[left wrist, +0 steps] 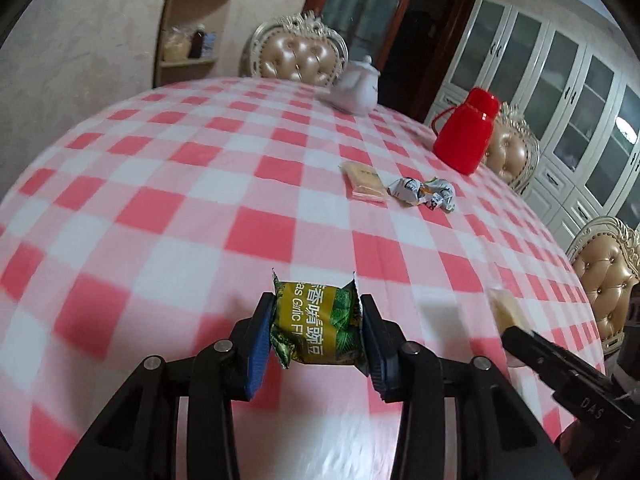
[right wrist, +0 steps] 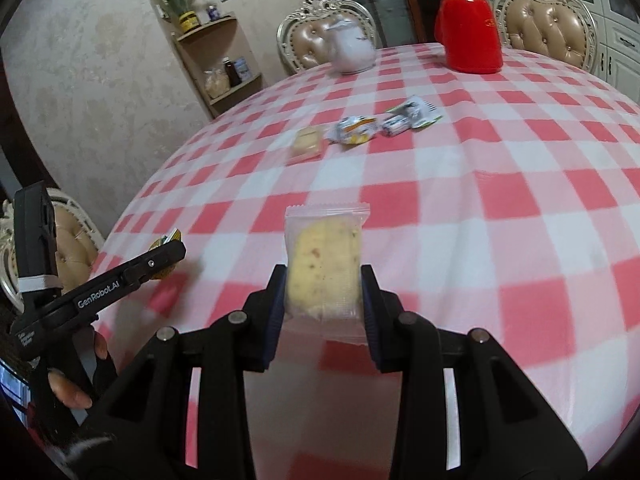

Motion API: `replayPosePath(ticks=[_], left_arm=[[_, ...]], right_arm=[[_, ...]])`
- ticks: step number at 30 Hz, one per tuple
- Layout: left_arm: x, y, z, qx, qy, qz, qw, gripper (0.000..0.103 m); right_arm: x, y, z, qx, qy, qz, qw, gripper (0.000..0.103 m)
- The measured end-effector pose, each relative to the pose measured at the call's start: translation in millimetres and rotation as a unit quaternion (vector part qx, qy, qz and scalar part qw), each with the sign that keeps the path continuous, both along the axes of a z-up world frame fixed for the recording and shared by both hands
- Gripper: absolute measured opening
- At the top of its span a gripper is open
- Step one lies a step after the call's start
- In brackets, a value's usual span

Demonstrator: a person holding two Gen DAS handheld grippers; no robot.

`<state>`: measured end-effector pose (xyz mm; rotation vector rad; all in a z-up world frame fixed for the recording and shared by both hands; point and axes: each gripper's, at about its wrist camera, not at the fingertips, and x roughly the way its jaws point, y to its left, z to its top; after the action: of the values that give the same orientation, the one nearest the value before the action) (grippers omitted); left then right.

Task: Organize snacks
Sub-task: 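Carry the cake bag and green chip bag to the white box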

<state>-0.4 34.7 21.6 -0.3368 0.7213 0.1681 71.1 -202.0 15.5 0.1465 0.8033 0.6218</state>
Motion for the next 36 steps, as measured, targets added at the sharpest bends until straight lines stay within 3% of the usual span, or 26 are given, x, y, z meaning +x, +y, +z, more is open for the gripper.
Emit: replayPosePath(ticks=[5, 13, 21, 29, 36], left_arm=[[-45.5, 3.8, 0.5, -0.003, -0.012, 0.018, 0.9997, 0.042], [-100.1, 11.0, 8.0, 0.024, -0.028, 0.032, 0.9988, 0.042], [-158.4, 27.9, 19.0, 0.063, -0.025, 0.052, 0.9963, 0.042], [-223.5, 79.6, 22.8, 0.065, -0.008, 0.114, 0.9913, 0.043], [-294.5, 145.4, 30.1, 0.070, 0.001, 0.205, 0.9762, 0.043]], right_arm=[[-29.6, 12.8, 0.6, -0.003, -0.009, 0.010, 1.000, 0.039], [-65.9, 32.2, 3.6, 0.008, -0.021, 0.029, 0.999, 0.039], [-110.8, 78.3, 5.9, 0.017, -0.034, 0.114, 0.993, 0.039], [-152.6, 137.7, 5.9, 0.030, -0.029, 0.218, 0.975, 0.039], [-210.9, 193.4, 7.8, 0.017, -0.049, 0.336, 0.940, 0.039]])
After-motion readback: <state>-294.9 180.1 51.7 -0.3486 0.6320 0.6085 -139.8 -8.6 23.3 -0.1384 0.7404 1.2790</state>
